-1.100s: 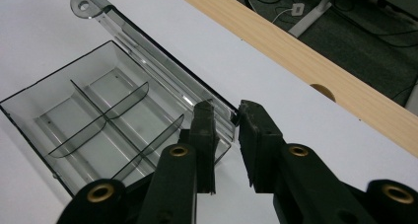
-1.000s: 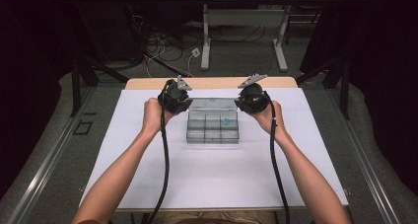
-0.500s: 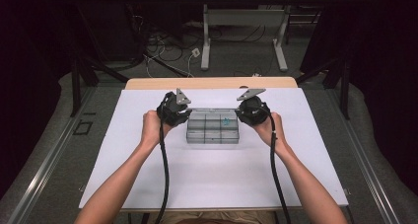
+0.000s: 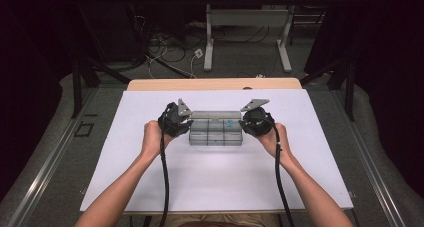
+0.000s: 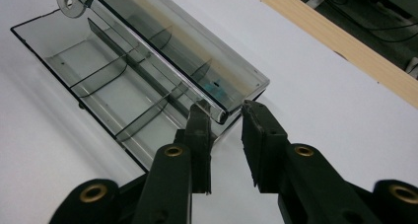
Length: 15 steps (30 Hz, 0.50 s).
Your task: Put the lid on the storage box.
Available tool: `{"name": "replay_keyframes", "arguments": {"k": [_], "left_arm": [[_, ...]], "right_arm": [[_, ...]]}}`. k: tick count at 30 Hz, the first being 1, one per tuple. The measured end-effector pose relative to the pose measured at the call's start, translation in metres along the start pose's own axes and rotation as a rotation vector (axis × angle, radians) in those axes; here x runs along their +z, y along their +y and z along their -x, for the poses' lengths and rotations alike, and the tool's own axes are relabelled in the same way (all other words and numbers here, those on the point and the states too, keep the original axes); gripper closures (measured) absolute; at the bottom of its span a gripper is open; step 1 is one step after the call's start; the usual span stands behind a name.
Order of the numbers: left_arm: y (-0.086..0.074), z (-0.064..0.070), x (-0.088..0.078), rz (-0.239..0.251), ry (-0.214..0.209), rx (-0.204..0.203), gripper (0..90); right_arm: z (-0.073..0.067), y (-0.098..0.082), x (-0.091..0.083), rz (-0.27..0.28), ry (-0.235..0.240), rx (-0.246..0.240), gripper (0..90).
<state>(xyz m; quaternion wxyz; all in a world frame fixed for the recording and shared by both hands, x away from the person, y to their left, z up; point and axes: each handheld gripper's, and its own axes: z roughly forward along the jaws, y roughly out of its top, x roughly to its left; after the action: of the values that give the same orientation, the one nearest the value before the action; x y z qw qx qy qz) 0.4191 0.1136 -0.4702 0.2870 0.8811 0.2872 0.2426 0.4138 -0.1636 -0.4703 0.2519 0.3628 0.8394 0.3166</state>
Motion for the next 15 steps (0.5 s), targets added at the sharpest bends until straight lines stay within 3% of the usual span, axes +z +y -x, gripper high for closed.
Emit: {"name": "replay_keyframes", "arguments": {"k": [8,15], "left_arm": [[-0.008,0.006,0.004,-0.015,-0.012,-0.012,69.6],[-0.017,0.01,0.002,-0.045,-0.07,-0.047,62.3]], "right_arm": [[-0.004,-0.009,0.001,-0.025,0.014,0.008,73.6],[-0.006,-0.019,0.002,-0.047,0.045,0.018,70.9]]}}
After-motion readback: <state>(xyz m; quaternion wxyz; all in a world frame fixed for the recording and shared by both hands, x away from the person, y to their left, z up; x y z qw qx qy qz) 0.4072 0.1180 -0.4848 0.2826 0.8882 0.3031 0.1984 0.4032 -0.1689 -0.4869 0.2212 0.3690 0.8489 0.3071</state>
